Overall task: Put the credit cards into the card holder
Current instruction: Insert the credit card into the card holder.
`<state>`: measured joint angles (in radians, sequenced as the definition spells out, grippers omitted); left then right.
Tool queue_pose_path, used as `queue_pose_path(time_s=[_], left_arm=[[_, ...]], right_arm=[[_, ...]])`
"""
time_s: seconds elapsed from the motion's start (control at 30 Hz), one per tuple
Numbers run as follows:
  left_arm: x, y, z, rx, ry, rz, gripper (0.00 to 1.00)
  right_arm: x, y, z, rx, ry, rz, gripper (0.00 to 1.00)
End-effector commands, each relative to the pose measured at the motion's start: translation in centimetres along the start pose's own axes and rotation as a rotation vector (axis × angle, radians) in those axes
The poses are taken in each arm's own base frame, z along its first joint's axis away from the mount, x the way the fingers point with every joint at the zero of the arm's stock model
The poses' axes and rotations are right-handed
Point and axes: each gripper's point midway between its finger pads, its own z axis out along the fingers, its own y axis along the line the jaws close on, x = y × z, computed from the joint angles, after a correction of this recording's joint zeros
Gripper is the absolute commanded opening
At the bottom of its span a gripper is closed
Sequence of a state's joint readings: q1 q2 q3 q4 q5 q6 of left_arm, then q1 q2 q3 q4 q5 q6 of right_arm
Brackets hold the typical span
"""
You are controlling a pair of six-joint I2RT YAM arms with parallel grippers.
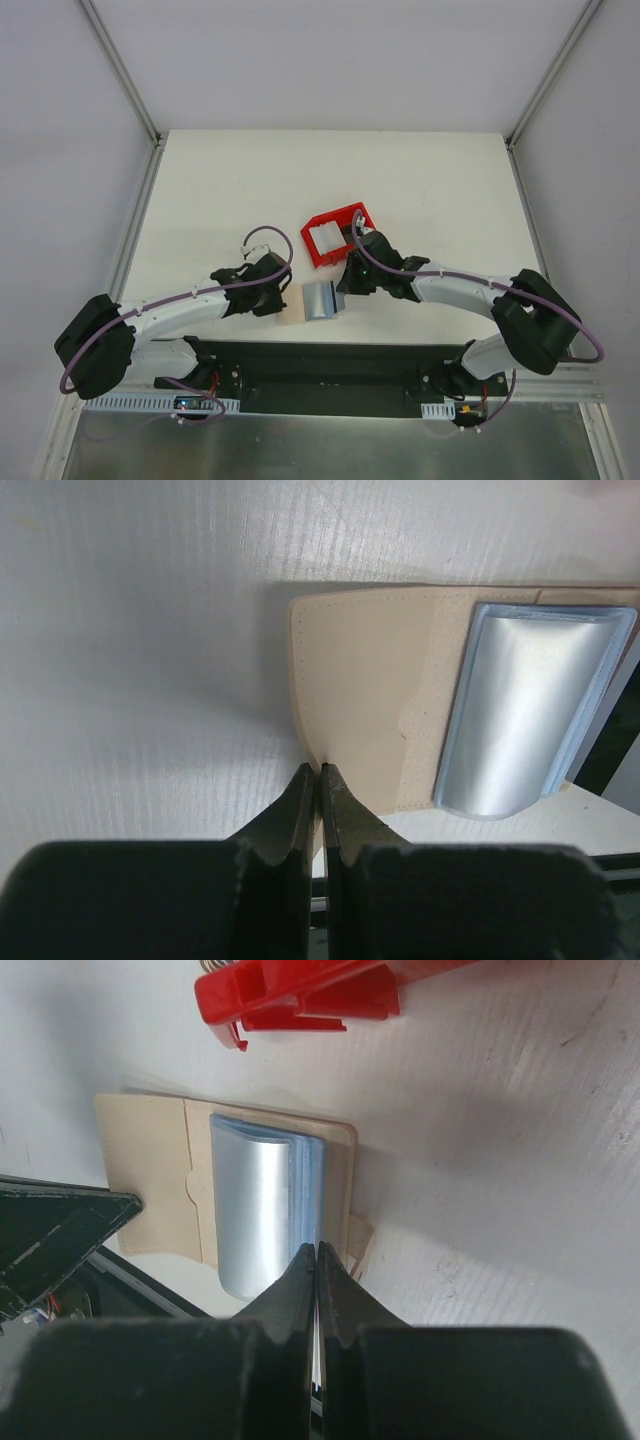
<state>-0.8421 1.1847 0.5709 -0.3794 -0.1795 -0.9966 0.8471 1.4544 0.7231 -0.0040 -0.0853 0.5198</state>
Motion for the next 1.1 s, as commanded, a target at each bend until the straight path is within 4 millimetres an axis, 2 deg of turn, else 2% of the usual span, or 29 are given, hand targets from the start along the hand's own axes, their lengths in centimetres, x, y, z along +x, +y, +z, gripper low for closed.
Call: queue_pose_path(time_s=[0.0,0.23,0.63,0.9,1.07], left_arm=[[0.4,0.3,0.0,-0.002,0.018,-0.012,0.00],[0.4,0.3,0.1,-0.004,0.021,-0.008,0.00],[0.4,-0.2,0.3,0.005,0.031,-0.003,0.00],[0.3,-0.4,0.3,0.014,0.025,-0.007,0.00],[0.3,-0.7,0.5,0.029,0.026,-0.011,0.00]], right_arm=[[0.1,-0.1,0.5,0.009,0.001,0.004,0.00],[0.9,0.0,1.1,0.003,0.050,0.011,0.00],[-1.0,4.1,-1.0,-0.119,0.000,-0.040,0.00],[-0.7,5.9,-1.4,-0.148,0.018,-0.074,0.00],[-0.9,7.2,-0.7,-0.181,0.038,-0.081,0.00]])
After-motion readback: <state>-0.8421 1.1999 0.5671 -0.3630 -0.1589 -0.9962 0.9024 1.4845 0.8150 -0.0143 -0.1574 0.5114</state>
